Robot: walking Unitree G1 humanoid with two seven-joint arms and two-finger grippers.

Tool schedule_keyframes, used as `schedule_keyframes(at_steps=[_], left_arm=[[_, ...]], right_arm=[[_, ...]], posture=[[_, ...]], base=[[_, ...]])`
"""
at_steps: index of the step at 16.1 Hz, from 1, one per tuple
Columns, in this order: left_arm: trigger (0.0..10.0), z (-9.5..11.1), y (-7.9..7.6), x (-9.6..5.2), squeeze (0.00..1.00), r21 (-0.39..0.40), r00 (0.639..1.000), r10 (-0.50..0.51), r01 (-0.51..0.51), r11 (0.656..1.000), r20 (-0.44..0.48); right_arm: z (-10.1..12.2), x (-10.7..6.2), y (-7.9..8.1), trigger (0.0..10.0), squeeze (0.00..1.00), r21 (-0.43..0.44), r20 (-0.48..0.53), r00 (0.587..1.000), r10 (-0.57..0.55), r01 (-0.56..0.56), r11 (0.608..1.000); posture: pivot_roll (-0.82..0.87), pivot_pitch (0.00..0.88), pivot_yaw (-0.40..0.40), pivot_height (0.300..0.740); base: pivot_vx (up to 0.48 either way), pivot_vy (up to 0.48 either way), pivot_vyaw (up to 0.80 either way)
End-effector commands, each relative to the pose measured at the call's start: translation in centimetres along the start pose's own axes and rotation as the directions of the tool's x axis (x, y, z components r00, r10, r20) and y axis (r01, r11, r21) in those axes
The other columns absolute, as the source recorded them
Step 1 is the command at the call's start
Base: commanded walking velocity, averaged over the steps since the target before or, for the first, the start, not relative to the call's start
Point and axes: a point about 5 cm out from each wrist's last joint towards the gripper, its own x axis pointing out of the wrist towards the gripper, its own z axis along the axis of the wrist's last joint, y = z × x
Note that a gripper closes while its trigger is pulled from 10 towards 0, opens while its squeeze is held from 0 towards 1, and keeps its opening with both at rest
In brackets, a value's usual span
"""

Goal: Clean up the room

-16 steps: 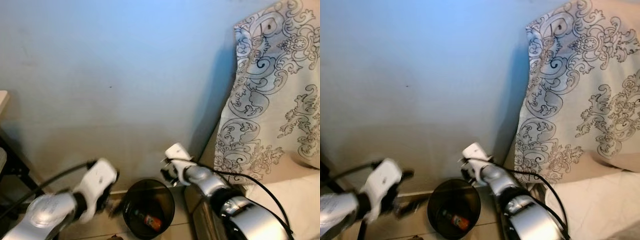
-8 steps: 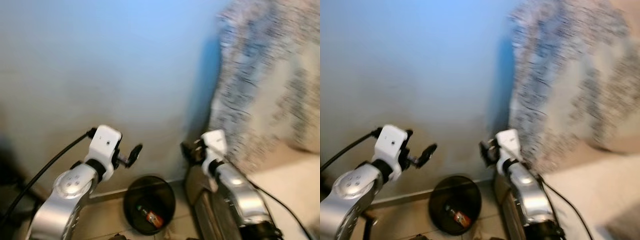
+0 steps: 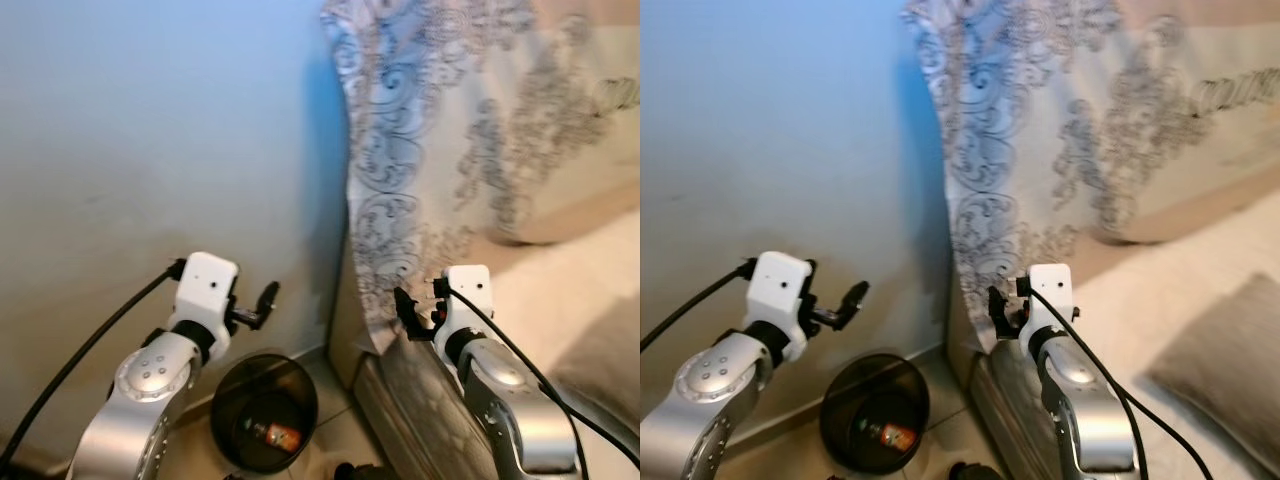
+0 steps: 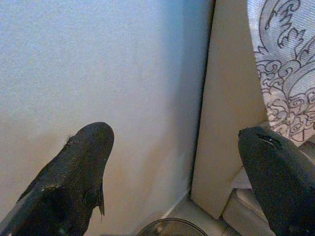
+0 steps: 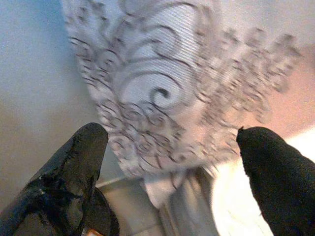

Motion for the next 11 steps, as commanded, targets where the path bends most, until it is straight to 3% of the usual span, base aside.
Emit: schedule_keyframes(at_steps=[1,11], left_arm=[[10.0,0.42,0.18,-0.07,0.0,0.005,1.0,0.019,-0.019,1.0,0.02],[10.0,1.36,0.63,0.43,0.0,-0.004,0.996,0.037,-0.037,0.999,0.083]], right_arm=[[0.22,-0.44,-0.58,10.0,0.0,0.015,-0.005,1.0,-0.029,0.029,0.999],[0.79,-0.89,-1.29,10.0,0.0,0.025,-0.022,0.994,-0.11,0.111,0.994]], posture=[[0.05,0.0,-0.024,0.74],[0.03,0.0,-0.004,0.74]], base=[[0.0,0.0,-0.8],[0.0,0.0,-0.8]])
